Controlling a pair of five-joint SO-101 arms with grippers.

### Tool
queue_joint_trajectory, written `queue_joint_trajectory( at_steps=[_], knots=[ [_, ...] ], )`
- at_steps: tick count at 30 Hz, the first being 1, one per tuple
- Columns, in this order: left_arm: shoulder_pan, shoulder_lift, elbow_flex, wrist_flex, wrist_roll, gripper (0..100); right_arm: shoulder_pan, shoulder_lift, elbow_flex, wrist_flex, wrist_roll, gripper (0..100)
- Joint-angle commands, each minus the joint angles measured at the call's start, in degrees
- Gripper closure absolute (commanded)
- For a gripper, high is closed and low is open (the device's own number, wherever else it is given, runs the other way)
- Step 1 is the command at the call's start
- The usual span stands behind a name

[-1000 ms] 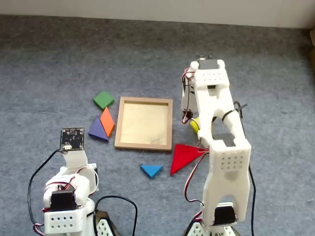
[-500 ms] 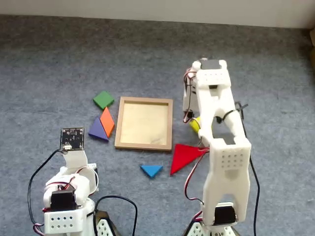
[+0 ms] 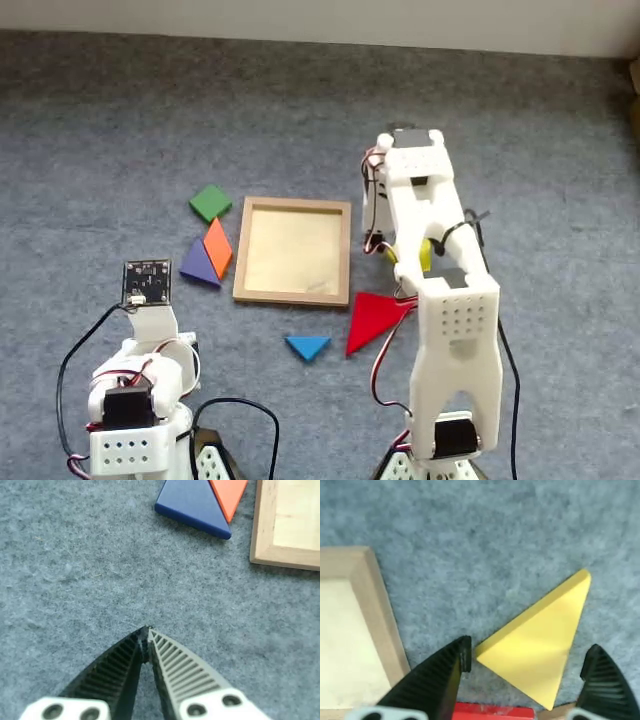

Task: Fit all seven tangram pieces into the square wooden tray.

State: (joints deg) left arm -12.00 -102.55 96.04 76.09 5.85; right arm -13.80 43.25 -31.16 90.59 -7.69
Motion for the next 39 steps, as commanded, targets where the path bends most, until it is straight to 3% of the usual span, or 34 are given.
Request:
queue_joint_trajectory(
  at_steps=[1,17,27,33,39],
  knots=[
    [-0.5,-0.7,1.2,0.3,-0.4,99,-0.4,-0.8,-1.9,-0.7,0.4,65.9],
    [-0.5,-0.7,1.2,0.3,-0.4,99,1.7,4.4,-2.2,-0.2,0.0,66.2],
    [-0.5,-0.7,1.2,0.3,-0.4,99,1.7,5.4,-2.4,1.3,0.0,72.8],
    [-0.5,-0.7,1.2,0.3,-0.4,99,1.7,4.6,-2.5,1.3,0.4,82.4],
    [-0.5,-0.7,1.2,0.3,-0.4,99,1.7,-1.5,-2.0,0.9,0.6,82.9]
  ],
)
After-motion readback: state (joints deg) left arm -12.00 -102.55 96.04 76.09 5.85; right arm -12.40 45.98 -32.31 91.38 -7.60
